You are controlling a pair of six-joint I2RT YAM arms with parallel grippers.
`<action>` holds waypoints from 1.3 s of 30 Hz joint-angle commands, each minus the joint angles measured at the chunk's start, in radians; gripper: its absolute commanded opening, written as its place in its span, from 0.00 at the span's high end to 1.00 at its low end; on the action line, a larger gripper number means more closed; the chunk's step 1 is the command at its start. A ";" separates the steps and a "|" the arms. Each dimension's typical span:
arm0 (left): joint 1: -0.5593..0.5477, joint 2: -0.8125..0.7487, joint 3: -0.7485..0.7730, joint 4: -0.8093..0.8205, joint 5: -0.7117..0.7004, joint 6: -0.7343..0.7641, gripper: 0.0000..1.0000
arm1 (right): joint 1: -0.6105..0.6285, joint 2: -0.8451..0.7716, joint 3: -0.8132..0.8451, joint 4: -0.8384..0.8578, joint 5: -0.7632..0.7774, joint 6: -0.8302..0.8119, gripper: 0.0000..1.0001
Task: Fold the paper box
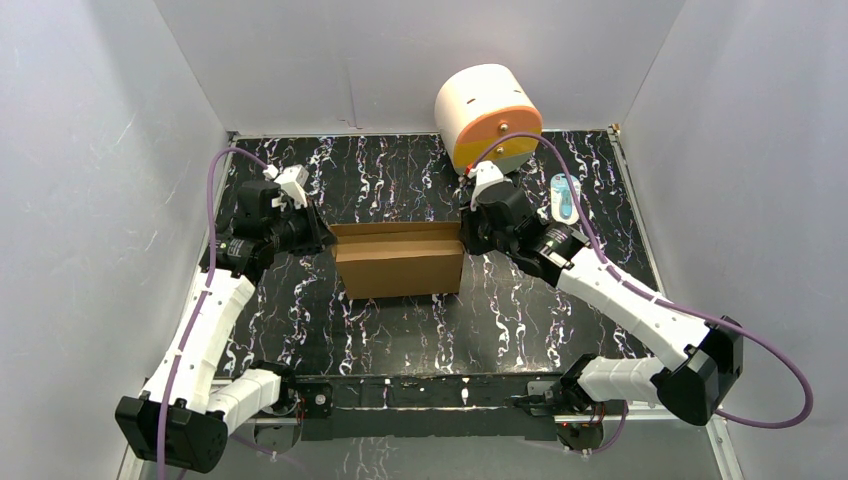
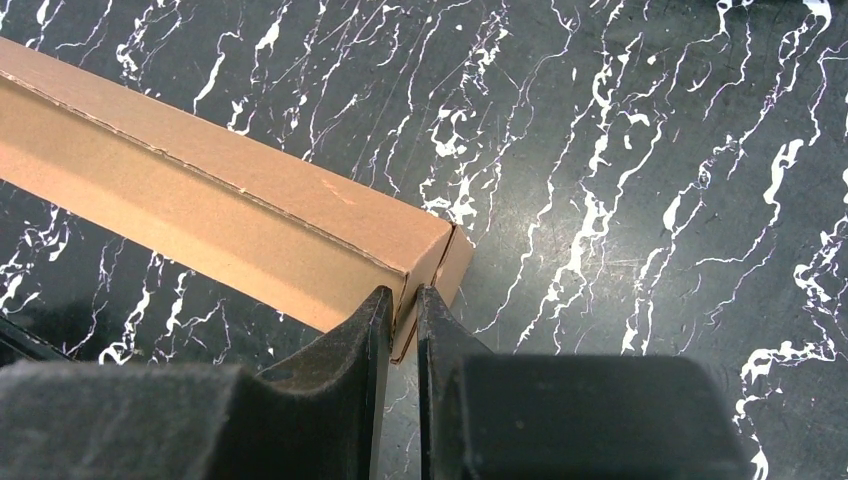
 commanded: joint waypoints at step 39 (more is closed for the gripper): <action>-0.012 -0.253 -0.128 0.201 -0.192 -0.275 0.32 | 0.004 -0.161 -0.070 0.251 0.102 -0.050 0.48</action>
